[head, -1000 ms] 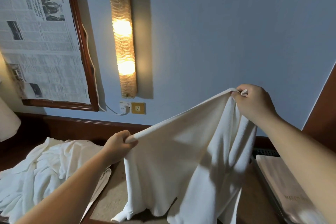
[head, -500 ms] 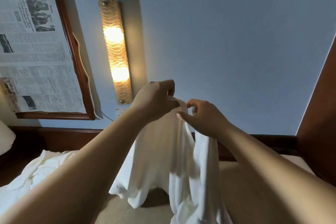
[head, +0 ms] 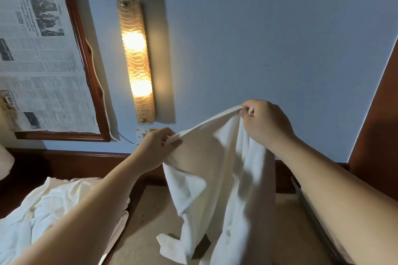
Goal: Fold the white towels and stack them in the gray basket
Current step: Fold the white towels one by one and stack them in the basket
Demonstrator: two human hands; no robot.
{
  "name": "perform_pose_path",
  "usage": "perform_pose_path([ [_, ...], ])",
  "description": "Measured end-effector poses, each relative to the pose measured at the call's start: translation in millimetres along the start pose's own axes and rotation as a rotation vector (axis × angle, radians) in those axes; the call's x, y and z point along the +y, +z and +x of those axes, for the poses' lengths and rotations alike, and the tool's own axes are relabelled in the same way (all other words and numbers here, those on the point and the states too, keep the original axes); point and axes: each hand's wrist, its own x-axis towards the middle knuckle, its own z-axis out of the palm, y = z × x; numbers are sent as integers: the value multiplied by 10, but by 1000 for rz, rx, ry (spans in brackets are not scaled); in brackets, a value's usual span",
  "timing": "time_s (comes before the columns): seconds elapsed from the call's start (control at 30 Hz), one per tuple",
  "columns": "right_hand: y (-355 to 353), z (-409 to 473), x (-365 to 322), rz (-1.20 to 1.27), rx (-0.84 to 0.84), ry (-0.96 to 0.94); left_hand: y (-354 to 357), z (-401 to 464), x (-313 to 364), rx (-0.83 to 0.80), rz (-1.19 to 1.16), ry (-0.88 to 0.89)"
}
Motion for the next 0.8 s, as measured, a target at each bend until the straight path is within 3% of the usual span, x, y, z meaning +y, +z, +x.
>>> perform_pose_path([
  [0.17,12,22,156,14,40,73,-60,-111,-241,55,-55,-102],
  [0.4,-12,-46,294,3,62,140,-348,-240,-257,295,0,-77],
  [0.57,-27,-61,318,-5,65,158,-523,-252,-406,238,128,-67],
  [0.8,47,-141,181,-44,28,179,-613,-326,-538,217,80,-115],
])
